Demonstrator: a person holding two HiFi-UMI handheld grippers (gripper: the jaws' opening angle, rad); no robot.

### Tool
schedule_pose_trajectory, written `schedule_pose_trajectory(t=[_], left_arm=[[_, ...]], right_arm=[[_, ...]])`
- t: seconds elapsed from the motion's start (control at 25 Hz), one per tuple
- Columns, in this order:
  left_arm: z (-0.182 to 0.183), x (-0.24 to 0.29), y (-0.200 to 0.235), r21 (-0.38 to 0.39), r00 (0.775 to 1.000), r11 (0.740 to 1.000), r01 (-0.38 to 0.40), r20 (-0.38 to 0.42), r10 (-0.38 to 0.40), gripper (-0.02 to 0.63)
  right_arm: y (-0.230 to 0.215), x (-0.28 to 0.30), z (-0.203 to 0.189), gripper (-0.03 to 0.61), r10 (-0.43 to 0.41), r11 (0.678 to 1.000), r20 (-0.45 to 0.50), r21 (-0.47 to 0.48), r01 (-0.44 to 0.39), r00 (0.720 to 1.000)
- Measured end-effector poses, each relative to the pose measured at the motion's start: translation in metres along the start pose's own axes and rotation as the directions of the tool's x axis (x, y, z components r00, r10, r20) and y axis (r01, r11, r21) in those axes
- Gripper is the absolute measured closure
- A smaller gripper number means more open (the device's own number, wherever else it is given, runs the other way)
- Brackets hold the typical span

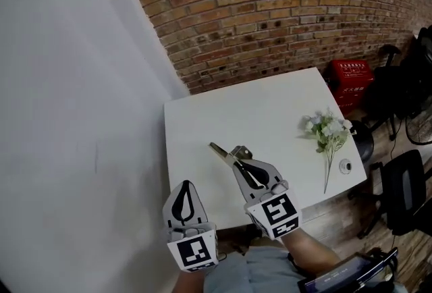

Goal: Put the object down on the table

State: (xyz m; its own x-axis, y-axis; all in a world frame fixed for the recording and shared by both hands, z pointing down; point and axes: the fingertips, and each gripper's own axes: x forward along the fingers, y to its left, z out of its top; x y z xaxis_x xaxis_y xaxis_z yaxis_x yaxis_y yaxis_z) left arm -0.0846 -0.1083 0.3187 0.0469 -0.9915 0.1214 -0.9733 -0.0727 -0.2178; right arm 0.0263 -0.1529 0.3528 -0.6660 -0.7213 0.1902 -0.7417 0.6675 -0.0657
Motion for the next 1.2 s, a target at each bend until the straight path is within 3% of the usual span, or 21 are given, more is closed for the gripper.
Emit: schedule_pose_trajectory(t=[0.16, 0.48, 0.96, 1.2], left_arm=[[0.013, 0.005, 0.02, 0.031, 0.998, 0.998, -0.046, 0.047, 0.044, 0.604], [0.017, 0.014, 0.046, 0.02, 0.996, 0.996, -0.085, 0.024, 0.084, 0.604], [-0.023, 0.062, 0.078, -0.015, 0.999, 0.999, -0.034, -0.023, 0.034, 0.604], [-0.055, 0.09, 0.092, -0.074, 0.996, 0.997, -0.002, -0.092, -0.005, 0.604]], right_arm=[[-0.002, 0.016, 0.026, 0.551, 0.021, 1.0, 0.037, -0.023, -0.02, 0.999], [0.003, 0.042, 0.037, 0.549, 0.046, 0.998, 0.031, -0.042, -0.045, 0.998], [0.007, 0.099, 0.012, 0.549, 0.027, 0.999, -0.052, -0.035, -0.029, 0.998], [0.01, 0.13, -0.015, 0.549, 0.017, 1.0, -0.124, -0.02, -0.02, 0.992]])
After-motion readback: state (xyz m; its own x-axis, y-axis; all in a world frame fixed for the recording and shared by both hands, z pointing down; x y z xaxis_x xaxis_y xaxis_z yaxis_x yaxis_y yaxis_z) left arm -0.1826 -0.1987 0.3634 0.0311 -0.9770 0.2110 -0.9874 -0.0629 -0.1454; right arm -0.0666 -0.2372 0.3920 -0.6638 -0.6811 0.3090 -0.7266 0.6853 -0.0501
